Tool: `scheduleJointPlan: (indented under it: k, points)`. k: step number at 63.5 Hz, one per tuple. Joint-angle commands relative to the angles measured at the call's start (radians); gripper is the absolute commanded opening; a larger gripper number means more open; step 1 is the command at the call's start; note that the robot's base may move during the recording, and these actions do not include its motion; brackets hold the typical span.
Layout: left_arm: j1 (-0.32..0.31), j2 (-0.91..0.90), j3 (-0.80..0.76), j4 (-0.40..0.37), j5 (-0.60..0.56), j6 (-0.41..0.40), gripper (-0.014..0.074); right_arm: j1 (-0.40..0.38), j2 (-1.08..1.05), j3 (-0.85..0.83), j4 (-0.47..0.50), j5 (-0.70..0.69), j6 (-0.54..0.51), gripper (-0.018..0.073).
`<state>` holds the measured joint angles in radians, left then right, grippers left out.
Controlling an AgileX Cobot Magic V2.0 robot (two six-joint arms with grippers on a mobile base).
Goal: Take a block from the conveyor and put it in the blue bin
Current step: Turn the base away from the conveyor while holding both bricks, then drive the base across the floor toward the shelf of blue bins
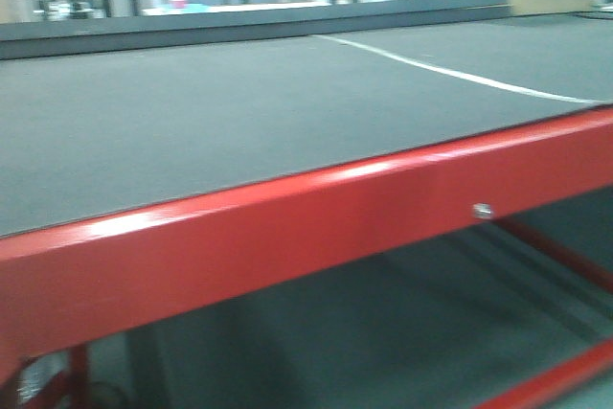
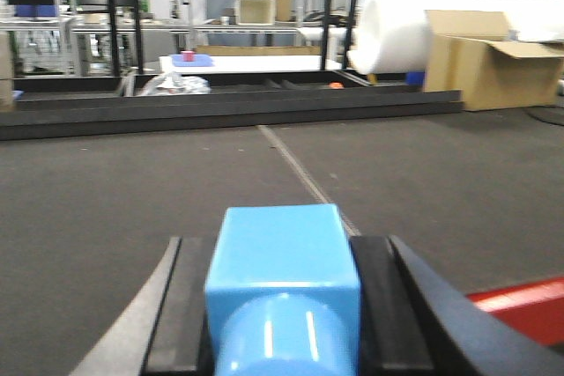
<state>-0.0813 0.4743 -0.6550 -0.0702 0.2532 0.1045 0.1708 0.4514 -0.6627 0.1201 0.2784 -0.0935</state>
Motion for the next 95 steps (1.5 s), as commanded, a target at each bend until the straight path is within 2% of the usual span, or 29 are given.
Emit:
scheduleJointPlan:
  k: [1, 95]
  points:
    - [-0.006, -0.003, 0.002, -0.006, -0.017, -0.001, -0.0111, 0.002, -0.005, 0.001, -0.005, -0.009, -0.005, -0.0167]
    - [-0.006, -0.003, 0.002, -0.006, -0.017, -0.001, -0.0111, 0.002, -0.007, 0.001, -0.005, -0.009, -0.005, -0.0167]
